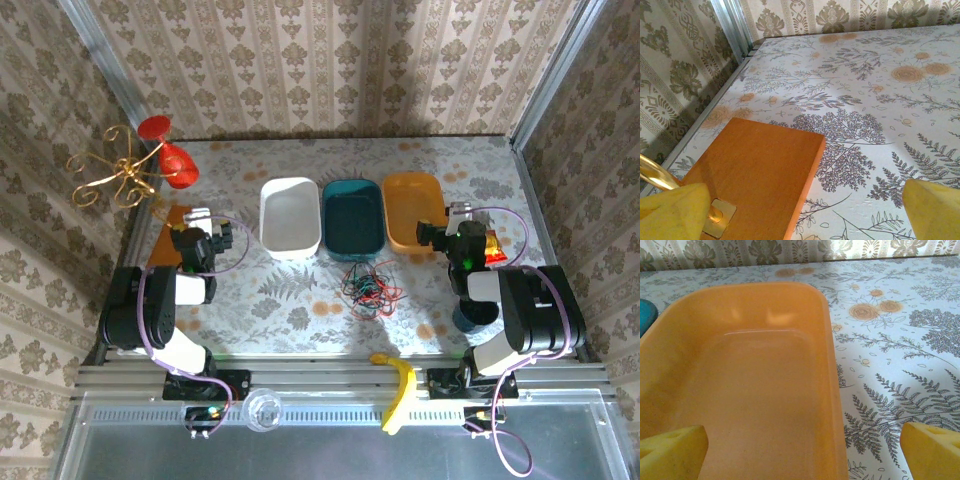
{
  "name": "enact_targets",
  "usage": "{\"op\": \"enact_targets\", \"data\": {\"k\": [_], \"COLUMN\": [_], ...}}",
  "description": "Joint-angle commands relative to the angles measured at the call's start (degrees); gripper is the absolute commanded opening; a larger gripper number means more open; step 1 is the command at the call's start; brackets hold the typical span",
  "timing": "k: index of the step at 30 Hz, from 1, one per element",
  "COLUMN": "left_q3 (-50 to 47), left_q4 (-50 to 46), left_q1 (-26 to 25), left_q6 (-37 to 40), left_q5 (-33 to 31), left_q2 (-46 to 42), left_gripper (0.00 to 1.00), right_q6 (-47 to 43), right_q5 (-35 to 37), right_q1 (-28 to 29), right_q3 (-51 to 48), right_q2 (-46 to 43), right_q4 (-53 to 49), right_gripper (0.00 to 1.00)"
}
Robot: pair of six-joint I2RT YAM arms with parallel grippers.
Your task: Untangle the cables
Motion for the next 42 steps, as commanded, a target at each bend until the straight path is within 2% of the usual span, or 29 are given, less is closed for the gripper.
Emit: {"op": "enact_targets", "data": {"k": [1,3,4,5,7,9,10,12,13,17,18,19,22,24,27,30,34,42], "left_q3": [-0.07,0.98,3.17,7.73,16.69,18.49,17.58,15.6,15.1,17.56,18.41,19.21,23.48,26.94,30.82,32.12,34.56,34.16], "left_q4": [0.0,-3.2,-9.72,-21.62,-40.49,-45.27,-44.54,-43.9,-45.16,-55.14,-56.59,-57.1,-58.23,-58.42,-59.45,-59.8,-63.67,-64.23], "left_q1": [0.22,0.22,-0.22,-0.64,-1.49,-3.03,-5.31,-9.09,-11.38,-22.57,-26.74,-29.49,-34.5,-37.57,-42.21,-45.61,-48.94,-49.06], "left_q6": [0.13,1.42,2.23,1.57,-4.04,-4.12,-4.75,-5.8,-7.26,-11.9,-12.91,-13.46,-15.43,-15.7,-14.19,-12.3,-8.07,-8.33], "left_q5": [0.68,3.66,4.83,3.55,-4.08,-6.96,-13.24,-18.91,-21.19,-23.84,-22.02,-17.37,1.48,13.09,21.63,25.16,24.26,25.57], "left_q2": [0.09,-1.58,-4.42,-7.92,-12.12,-14.99,-16.85,-20.92,-22.66,-24.56,-23.73,-22.38,-15.07,-9.54,-3.68,-0.84,1.09,1.01], "left_gripper": [1.0,1.0,1.0,1.0,1.0,1.0,1.0,1.0,1.0,1.0,1.0,0.98,1.0,1.0,1.0,1.0,1.0,1.0], "right_q6": [-0.52,-0.36,0.08,0.81,5.38,8.46,10.57,11.77,11.83,12.12,12.88,13.61,15.95,16.61,18.43,18.65,18.34,17.62], "right_q5": [-0.91,-0.37,0.7,2.81,7.35,7.15,9.27,9.74,11.82,10.72,9.05,7.94,6.78,6.69,7.64,7.42,5.4,4.93], "right_q1": [-0.41,-0.41,-0.41,-0.41,-0.62,0.16,1.69,5.8,10.17,25.24,28.87,32.25,40.04,42.8,43.35,43.23,43.16,40.49], "right_q3": [1.12,1.2,2.19,4.8,15.5,22.4,23.35,23.09,22.66,24.1,24.68,25.07,27.36,29.52,30.88,30.57,30.69,32.17], "right_q2": [0.43,0.18,-0.69,-2.66,-6.48,-9.65,-11.72,-16.2,-18.98,-23.33,-23.17,-22.54,-18.38,-14.8,-11.63,-11.04,-8.75,-4.01], "right_q4": [-0.29,-0.46,-3.17,-10.01,-34.36,-47.18,-50.71,-53.71,-55.74,-65.57,-67.77,-69.56,-74.47,-78.18,-82.62,-83.25,-83.43,-81.04], "right_gripper": [1.0,1.0,1.0,1.0,0.99,0.88,0.85,0.84,0.83,0.81,0.78,0.73,0.56,0.46,0.42,0.42,0.41,0.36]}}
